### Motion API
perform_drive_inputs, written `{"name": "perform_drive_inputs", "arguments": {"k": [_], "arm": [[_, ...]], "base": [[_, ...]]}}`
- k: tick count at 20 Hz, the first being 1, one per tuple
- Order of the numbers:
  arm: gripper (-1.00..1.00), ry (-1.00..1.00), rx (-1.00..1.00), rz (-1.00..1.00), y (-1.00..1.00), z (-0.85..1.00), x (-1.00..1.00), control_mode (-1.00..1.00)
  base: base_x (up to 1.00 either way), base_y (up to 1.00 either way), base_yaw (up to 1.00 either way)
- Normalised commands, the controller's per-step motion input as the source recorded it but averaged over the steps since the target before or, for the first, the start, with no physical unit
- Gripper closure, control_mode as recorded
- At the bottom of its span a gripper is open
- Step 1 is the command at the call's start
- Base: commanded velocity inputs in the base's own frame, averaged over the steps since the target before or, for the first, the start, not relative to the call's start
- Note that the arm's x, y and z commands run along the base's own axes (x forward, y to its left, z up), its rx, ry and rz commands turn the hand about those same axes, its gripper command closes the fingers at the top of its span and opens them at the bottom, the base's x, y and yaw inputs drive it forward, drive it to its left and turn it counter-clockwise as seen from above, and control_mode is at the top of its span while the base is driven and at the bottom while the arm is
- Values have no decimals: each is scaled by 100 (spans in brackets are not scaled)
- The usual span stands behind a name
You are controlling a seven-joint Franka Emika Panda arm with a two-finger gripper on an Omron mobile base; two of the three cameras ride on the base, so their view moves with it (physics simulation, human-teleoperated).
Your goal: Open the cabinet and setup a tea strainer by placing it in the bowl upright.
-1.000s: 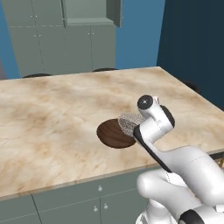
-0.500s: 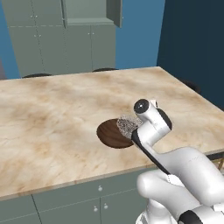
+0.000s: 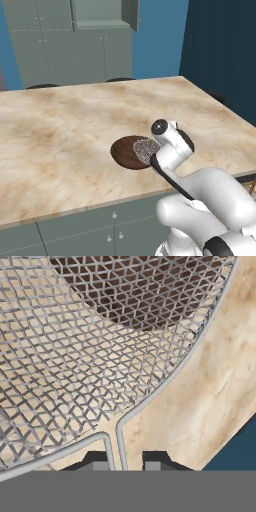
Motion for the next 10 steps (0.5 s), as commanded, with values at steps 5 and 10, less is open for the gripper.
{"name": "perform_drive_inputs", "arguments": {"k": [5,10], "arm": [[100,1,0,0,0,-22,1,-100],[100,0,-2,-3,0,-4,16,-100]], "base": [[0,0,0],[0,0,0]]}}
